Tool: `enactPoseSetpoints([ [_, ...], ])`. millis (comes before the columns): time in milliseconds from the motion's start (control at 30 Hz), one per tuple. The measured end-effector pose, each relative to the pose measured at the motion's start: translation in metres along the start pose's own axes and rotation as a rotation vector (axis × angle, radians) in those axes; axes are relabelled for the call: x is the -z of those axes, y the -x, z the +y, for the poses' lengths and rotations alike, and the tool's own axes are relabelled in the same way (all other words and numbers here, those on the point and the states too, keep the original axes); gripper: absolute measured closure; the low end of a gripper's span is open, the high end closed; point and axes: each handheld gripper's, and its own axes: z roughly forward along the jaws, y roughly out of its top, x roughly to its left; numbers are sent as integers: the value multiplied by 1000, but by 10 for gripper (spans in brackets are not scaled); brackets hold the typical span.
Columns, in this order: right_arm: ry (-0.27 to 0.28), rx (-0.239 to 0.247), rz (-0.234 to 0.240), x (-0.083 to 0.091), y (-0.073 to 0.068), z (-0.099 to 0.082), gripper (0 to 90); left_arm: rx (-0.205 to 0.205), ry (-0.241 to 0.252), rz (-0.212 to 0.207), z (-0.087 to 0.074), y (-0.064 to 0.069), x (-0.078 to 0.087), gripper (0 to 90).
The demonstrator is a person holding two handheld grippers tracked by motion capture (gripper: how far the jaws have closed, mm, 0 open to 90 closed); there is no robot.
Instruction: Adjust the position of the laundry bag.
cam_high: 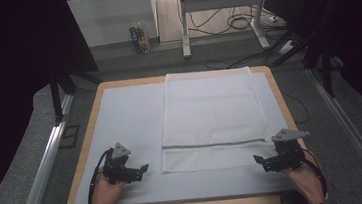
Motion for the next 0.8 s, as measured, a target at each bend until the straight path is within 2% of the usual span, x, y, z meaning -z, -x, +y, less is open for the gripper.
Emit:
enactPoseSetpoints([
  [267,2,-52,-38,-5,9,4,29,-22,-17,11,13,1,-10,17],
  [433,20,-80,-24,-7,13,7,16,-16,-15,-19,20,1,-14,25],
  [467,20,-99,-14,-8,14,9,14,-17,-14,-35,23,1,-15,26],
  [500,20,-99,-14,-8,14,9,14,-17,-14,-35,23,1,-15,33],
  [567,16,-91,-18,-8,15,13,32,-45,-23,-30,26,2,-18,73],
  [800,2,-72,-73,-8,16,22,169,-54,-6,-32,40,0,-29,172],
])
